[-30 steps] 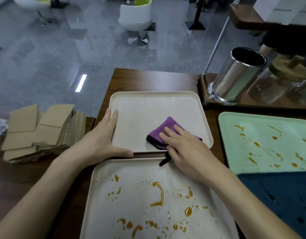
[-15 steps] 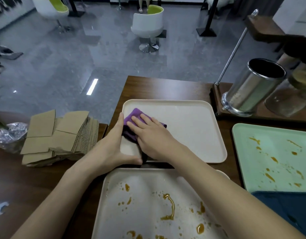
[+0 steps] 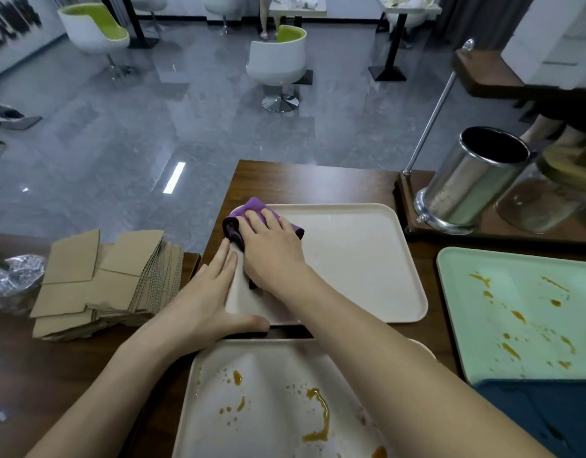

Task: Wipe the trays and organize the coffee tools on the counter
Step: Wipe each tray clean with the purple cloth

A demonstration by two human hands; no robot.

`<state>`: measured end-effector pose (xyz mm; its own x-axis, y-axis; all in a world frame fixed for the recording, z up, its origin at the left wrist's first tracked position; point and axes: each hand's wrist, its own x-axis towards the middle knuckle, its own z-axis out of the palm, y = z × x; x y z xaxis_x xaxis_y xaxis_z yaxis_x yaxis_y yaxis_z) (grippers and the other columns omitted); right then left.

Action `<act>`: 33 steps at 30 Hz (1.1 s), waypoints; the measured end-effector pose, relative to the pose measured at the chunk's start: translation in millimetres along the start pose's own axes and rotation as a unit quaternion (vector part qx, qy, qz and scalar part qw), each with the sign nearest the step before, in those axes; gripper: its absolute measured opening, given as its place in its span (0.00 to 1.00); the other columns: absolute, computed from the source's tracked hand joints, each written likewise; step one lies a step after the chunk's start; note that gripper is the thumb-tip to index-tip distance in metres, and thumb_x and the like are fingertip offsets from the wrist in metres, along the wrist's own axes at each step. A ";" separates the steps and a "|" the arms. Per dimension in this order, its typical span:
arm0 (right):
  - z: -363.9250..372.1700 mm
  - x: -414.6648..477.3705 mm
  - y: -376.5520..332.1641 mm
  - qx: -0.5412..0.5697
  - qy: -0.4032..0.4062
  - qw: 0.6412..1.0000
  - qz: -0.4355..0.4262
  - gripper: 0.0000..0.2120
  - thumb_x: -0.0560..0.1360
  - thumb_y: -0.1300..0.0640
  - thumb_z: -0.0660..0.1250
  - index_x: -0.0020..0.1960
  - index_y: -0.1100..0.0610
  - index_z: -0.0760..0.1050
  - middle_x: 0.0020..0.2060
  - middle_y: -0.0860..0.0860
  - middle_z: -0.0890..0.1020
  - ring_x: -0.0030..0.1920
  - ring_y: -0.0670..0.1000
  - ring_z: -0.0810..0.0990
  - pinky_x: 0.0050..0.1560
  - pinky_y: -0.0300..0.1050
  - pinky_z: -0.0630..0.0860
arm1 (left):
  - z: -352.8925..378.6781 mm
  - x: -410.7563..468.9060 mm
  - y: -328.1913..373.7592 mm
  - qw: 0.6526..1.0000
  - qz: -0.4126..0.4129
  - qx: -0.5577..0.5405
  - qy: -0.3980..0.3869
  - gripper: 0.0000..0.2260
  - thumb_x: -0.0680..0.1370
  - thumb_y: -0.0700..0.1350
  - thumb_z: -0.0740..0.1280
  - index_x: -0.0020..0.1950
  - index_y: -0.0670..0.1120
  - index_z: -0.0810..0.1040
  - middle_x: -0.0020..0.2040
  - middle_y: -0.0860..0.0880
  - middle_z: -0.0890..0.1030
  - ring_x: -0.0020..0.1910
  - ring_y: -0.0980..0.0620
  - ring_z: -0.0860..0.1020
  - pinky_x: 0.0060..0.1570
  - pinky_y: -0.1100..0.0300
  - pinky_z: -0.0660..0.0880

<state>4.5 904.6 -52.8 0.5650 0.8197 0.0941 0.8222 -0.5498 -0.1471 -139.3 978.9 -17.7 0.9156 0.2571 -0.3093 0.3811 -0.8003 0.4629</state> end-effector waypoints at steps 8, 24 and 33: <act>2.7 -23.8 62.1 -0.013 0.034 0.998 0.051 0.21 0.79 0.55 0.57 0.72 0.51 0.67 0.70 0.48 0.71 0.73 0.54 0.66 0.70 0.51 0.63 | 4.1 1.5 -10.4 0.999 -0.026 0.027 -0.003 0.64 0.59 0.82 0.63 0.83 0.52 0.39 0.79 0.61 0.30 0.79 0.57 0.39 0.79 0.54 0.41; -13.6 -48.5 6.0 0.050 -0.096 0.991 -0.083 0.30 0.79 0.57 0.57 0.80 0.47 0.58 0.80 0.47 0.60 0.80 0.53 0.53 0.78 0.55 0.51 | 10.3 -1.9 -7.6 0.993 0.031 -0.086 0.079 0.65 0.60 0.69 0.78 0.82 0.60 0.36 0.82 0.57 0.56 0.80 0.55 0.53 0.81 0.49 0.46; -37.3 -118.6 47.1 0.159 -0.127 0.977 -0.071 0.22 0.84 0.56 0.57 0.77 0.44 0.67 0.79 0.43 0.62 0.80 0.46 0.51 0.76 0.42 0.47 | 3.4 -7.1 -2.5 0.993 0.069 -0.050 0.085 0.49 0.63 0.73 0.75 0.76 0.58 0.57 0.67 0.61 0.72 0.66 0.57 0.73 0.73 0.38 0.65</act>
<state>-21.2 775.5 -34.1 0.3782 0.9197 -0.1054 0.8055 -0.3830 -0.4522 -147.2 977.2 -19.6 0.9652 0.2430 -0.0967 0.2535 -0.7787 0.5739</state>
